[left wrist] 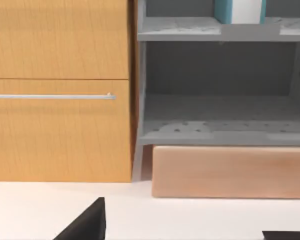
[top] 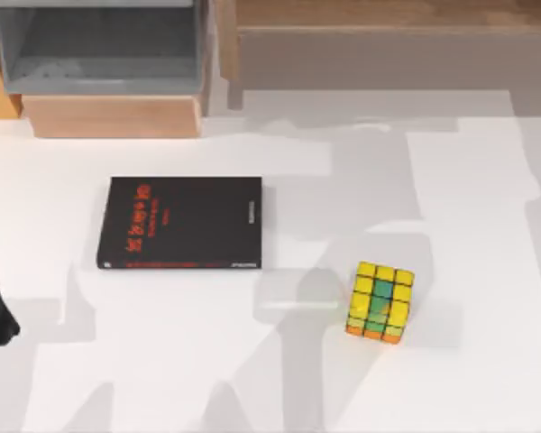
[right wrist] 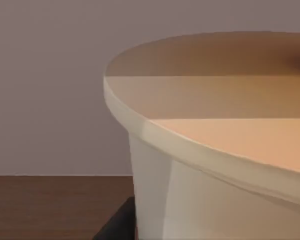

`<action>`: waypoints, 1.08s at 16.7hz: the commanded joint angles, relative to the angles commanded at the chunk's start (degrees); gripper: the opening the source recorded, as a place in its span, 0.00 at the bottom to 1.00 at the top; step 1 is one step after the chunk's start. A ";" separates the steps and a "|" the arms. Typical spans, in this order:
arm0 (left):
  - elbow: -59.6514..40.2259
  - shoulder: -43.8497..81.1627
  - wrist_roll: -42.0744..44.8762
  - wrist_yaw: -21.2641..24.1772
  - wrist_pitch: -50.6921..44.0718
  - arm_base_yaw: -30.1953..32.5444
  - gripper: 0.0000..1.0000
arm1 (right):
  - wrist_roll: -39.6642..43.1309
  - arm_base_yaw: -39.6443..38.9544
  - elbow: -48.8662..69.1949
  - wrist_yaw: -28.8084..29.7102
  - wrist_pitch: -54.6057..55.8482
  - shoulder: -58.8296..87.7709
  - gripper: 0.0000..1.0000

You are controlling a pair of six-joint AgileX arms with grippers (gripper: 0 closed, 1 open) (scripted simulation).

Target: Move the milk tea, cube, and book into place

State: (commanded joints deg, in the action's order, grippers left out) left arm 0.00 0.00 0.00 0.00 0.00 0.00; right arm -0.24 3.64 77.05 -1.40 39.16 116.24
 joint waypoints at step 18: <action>0.00 0.00 0.00 0.00 0.00 0.00 1.00 | -0.16 0.38 -17.43 -0.60 2.91 -14.61 0.00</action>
State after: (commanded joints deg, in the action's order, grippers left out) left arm 0.00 0.00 0.00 0.00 0.00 0.00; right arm -0.40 4.01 59.62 -1.99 42.07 101.63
